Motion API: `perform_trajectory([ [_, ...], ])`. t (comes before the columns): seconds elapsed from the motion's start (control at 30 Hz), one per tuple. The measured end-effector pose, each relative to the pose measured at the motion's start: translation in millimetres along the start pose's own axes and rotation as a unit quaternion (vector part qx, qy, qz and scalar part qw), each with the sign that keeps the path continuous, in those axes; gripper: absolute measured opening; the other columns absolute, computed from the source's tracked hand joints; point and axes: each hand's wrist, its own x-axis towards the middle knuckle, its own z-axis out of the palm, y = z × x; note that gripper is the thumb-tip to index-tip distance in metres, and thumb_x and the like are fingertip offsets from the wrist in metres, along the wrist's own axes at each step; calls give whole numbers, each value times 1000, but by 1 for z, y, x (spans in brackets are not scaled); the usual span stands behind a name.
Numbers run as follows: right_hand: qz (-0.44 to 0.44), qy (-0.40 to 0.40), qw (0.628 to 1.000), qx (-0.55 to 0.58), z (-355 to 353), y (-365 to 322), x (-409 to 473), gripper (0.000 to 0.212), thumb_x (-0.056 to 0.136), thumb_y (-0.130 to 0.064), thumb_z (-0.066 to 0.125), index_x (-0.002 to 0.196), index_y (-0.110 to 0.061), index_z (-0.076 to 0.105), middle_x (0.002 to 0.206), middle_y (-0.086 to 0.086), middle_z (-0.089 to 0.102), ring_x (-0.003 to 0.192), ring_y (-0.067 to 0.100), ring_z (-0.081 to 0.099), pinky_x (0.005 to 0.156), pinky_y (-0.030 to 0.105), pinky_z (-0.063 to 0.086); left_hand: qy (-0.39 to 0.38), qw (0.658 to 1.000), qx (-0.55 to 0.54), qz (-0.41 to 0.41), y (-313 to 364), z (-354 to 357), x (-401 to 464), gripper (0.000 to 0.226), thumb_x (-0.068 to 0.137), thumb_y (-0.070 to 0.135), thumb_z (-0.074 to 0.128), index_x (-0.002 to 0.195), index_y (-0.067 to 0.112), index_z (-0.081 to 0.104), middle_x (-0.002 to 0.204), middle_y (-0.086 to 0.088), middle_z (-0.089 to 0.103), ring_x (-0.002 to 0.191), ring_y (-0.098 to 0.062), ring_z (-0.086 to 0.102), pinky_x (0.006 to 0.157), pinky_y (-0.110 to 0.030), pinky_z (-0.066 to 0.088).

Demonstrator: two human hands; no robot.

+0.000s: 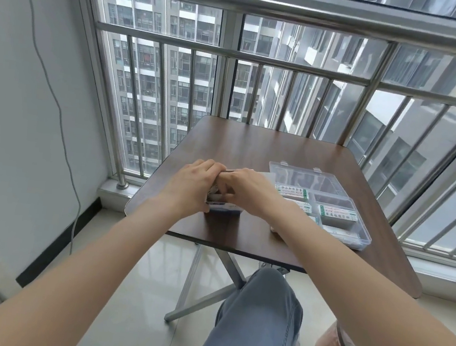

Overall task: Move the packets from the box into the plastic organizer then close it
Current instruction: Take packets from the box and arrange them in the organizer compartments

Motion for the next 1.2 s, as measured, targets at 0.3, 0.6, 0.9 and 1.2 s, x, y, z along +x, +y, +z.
perform_trajectory([
  [0.3, 3, 94, 994, 59, -3, 15, -14, 19, 89, -13, 59, 107, -14, 66, 97, 4, 65, 92, 18, 46, 74, 38, 47, -9, 1000, 5, -3, -1, -1, 1, 79, 65, 20, 81, 133, 18, 41, 128, 0, 50, 119, -22, 43, 97, -32, 36],
  [0.6, 121, 228, 943, 210, -12, 27, -11, 15, 91, -17, 60, 101, -11, 69, 90, 1, 67, 81, 11, 44, 67, 22, 30, -55, 997, 44, -11, 0, -11, 16, 80, 71, 19, 76, 139, 20, 33, 135, 1, 46, 123, -20, 42, 99, -29, 31],
  [0.9, 220, 277, 866, 354, -20, 46, 4, 13, 88, -10, 63, 99, -6, 68, 86, 1, 65, 80, 10, 58, 69, 15, 41, -184, 981, 29, -44, -9, -24, 46, 120, 67, 36, 81, 151, 16, -2, 155, -7, 23, 143, -22, 17, 115, -32, 13],
  [1.2, 175, 289, 761, 554, -41, 59, -31, 10, 86, -3, 63, 95, -7, 65, 82, 2, 67, 75, 9, 63, 62, 18, 52, -39, 934, -352, -41, 58, -40, 50, 71, 95, 31, 52, 151, 18, 10, 128, 6, 47, 105, -12, 51, 74, -10, 44],
])
